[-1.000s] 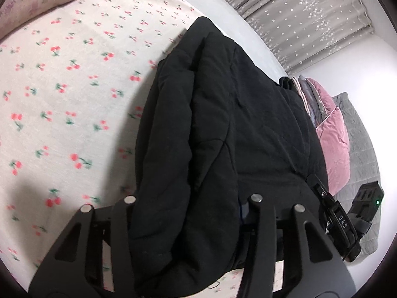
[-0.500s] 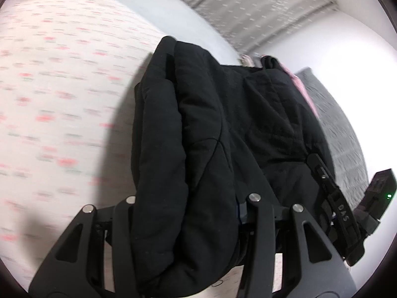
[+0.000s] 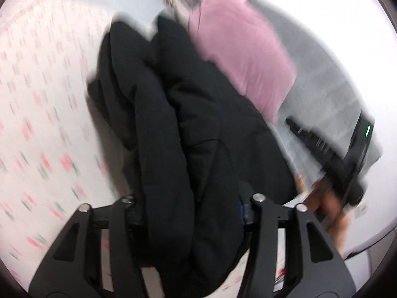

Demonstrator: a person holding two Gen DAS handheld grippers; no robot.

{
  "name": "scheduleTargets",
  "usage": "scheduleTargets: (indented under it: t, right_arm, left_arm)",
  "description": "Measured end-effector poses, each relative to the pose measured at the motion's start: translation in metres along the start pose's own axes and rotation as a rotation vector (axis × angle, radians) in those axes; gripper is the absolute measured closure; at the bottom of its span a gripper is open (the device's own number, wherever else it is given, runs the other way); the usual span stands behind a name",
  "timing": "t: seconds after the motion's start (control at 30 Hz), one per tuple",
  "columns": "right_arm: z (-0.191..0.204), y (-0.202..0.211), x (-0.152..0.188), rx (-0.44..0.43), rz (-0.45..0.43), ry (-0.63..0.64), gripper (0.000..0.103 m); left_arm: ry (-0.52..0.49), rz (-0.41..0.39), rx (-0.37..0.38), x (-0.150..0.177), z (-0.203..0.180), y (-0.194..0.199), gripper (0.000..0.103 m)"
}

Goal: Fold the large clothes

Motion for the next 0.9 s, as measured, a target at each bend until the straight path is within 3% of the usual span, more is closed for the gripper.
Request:
scheduleTargets:
  t: [0.07,0.17,0.27,0.43,0.5,0.57,0.63,0.77,0.83,0.9]
  right_arm:
    - [-0.029,-0.017,0.025,0.053,0.095,-0.044,0.078]
    - [-0.032,-0.02,0.042,0.072,0.157,0.006,0.078]
    - [-0.013,-0.006,0.035,0.053,0.132,0.058,0.077]
    - [0.034,0.021,0.023,0.01,0.098,0.098,0.075]
    - [0.055,0.038,0.02,-0.005,0.085,0.108,0.068]
    - [0.072,0.059,0.023,0.006,0.073,0.126,0.037]
    - [0.087,0.075,0.025,0.022,0.044,0.157,0.031]
    - [0.113,0.105,0.039,0.028,0.035,0.188,0.028]
    - [0.119,0.12,0.047,0.017,0.028,0.129,0.025]
    - [0.122,0.131,0.059,0.007,0.027,0.04,0.024]
  left_arm:
    - [-0.029,-0.047,-0.044,0.005,0.006,0.002,0.041]
    - [0.06,0.006,0.03,-0.001,0.025,0.009,0.039]
    - [0.145,0.068,0.074,0.001,0.029,0.014,0.038]
    - [0.099,0.085,0.025,0.005,0.008,0.045,0.036]
    - [0.053,0.09,-0.019,0.007,-0.004,0.042,0.036]
    - [-0.025,0.055,-0.084,0.007,-0.009,0.067,0.033]
    - [-0.09,0.02,-0.157,0.009,-0.008,0.091,0.025]
    - [-0.181,-0.063,-0.321,0.022,0.008,0.151,0.022]
    - [-0.221,-0.089,-0.379,0.033,0.012,0.175,0.018]
    - [-0.259,-0.108,-0.387,0.04,0.016,0.19,0.014]
Point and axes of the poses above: each gripper's, at about its wrist camera, not at the fingertips, and y roughly against the way its jaws point, z to its left, x to its underside, the point moved 9 cm from there along -y, roughly the way its jaws point, and after that the axes turned 4 degrees about -z, right-handed, at the moved point
